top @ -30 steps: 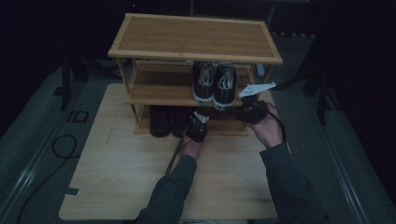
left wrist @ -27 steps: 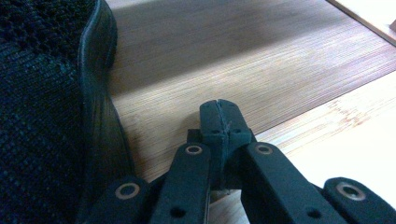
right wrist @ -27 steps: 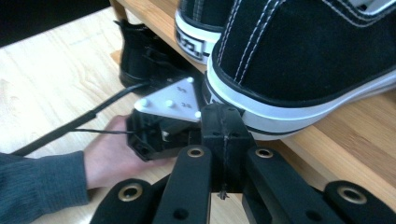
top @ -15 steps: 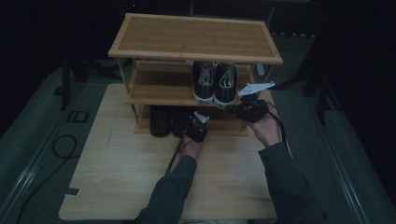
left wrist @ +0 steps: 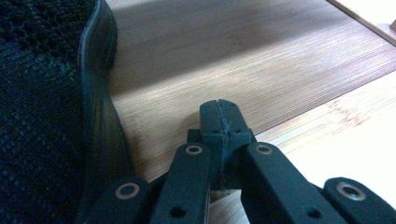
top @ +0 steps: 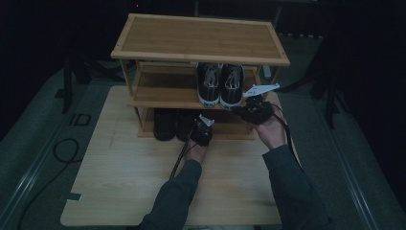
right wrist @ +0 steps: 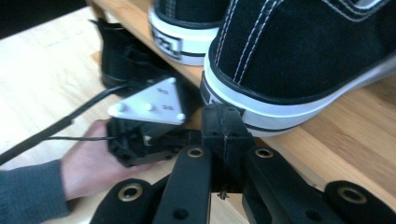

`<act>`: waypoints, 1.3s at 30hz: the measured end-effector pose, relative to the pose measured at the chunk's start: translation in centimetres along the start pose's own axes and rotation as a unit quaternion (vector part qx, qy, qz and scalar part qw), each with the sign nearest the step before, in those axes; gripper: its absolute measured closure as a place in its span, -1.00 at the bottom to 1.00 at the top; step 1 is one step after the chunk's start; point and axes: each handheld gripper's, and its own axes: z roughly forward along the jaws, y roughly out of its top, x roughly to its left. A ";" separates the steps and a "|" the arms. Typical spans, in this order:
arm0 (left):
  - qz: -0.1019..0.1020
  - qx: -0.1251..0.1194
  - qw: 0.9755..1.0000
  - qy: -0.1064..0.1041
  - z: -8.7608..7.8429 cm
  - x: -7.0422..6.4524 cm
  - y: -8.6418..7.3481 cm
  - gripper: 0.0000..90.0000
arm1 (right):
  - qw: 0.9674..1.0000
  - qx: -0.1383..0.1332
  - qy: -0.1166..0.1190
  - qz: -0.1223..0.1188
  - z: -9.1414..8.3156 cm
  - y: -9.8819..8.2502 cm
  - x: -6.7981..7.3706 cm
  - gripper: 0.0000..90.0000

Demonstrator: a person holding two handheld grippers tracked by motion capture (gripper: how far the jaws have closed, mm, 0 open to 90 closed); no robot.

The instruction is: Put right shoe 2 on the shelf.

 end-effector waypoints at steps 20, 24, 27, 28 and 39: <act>0.003 -0.001 1.000 0.001 0.0 -0.1 0.0 1.00 | 1.000 -0.004 -0.005 0.007 0.7 0.0 -0.1 1.00; 0.005 -0.001 1.000 0.003 0.0 -0.1 0.0 1.00 | 1.000 -0.006 -0.007 0.000 0.8 0.0 0.0 1.00; 0.007 -0.002 1.000 0.005 0.0 -0.2 0.0 1.00 | 1.000 -0.003 0.000 0.007 0.7 0.0 -0.2 0.98; 0.008 -0.001 1.000 0.006 0.0 -0.2 0.0 1.00 | 1.000 -0.002 0.002 0.005 0.7 0.0 -0.1 0.95; 0.009 0.000 1.000 0.004 0.0 -0.1 0.0 1.00 | 1.000 -0.004 -0.003 -0.001 -1.4 -0.2 -0.3 0.86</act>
